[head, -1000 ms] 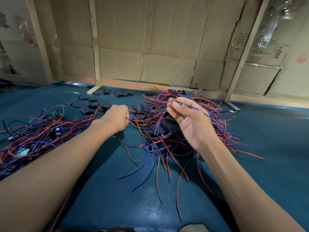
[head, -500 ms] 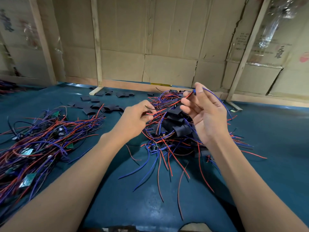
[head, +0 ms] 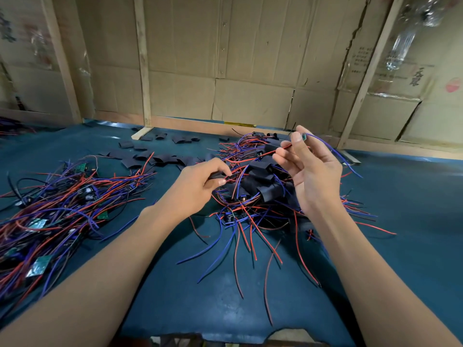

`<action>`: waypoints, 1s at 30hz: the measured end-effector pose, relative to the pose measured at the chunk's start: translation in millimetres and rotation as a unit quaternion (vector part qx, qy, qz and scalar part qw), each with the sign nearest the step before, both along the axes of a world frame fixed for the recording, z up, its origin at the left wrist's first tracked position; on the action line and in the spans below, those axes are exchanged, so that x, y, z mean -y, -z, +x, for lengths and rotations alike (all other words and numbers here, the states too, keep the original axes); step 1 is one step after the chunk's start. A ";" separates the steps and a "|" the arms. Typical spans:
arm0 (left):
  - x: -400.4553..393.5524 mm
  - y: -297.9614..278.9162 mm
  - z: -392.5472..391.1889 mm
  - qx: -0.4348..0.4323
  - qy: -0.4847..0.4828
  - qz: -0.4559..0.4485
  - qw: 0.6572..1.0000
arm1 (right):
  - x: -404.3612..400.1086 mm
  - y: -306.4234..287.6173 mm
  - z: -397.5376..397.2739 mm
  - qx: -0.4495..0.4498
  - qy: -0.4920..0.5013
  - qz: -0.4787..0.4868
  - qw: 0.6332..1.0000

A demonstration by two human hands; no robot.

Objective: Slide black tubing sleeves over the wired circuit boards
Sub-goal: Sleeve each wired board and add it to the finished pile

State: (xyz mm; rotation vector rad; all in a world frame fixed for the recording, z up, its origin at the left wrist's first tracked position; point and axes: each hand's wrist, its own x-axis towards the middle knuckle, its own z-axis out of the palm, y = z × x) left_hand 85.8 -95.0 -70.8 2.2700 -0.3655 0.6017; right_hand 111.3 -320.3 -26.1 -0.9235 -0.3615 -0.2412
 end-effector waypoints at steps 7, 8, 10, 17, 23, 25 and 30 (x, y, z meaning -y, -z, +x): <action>4.5 3.3 0.9 -0.006 -0.005 0.019 1.000 | 1.8 8.2 9.4 -0.016 -0.020 0.003 1.000; 4.7 3.3 0.6 -0.004 -0.004 0.019 1.000 | 2.6 8.7 10.6 -0.019 -0.022 0.006 1.000; 4.8 2.8 -0.6 -0.001 -0.002 0.016 1.000 | 3.7 9.4 12.2 -0.024 -0.022 0.011 0.999; 7.2 4.1 -2.2 0.012 -0.002 -0.003 1.000 | 7.1 8.4 12.7 -0.025 -0.033 0.041 0.998; 9.7 4.8 -2.4 0.016 -0.002 -0.027 0.999 | 8.9 3.6 8.5 -0.050 -0.034 0.034 0.998; 9.3 5.2 -1.2 0.012 -0.012 -0.016 1.000 | 8.2 1.8 6.6 -0.052 -0.032 0.022 0.998; 6.9 6.4 -0.6 -0.042 0.008 0.128 0.991 | 6.8 0.9 4.5 -0.055 -0.029 0.000 0.998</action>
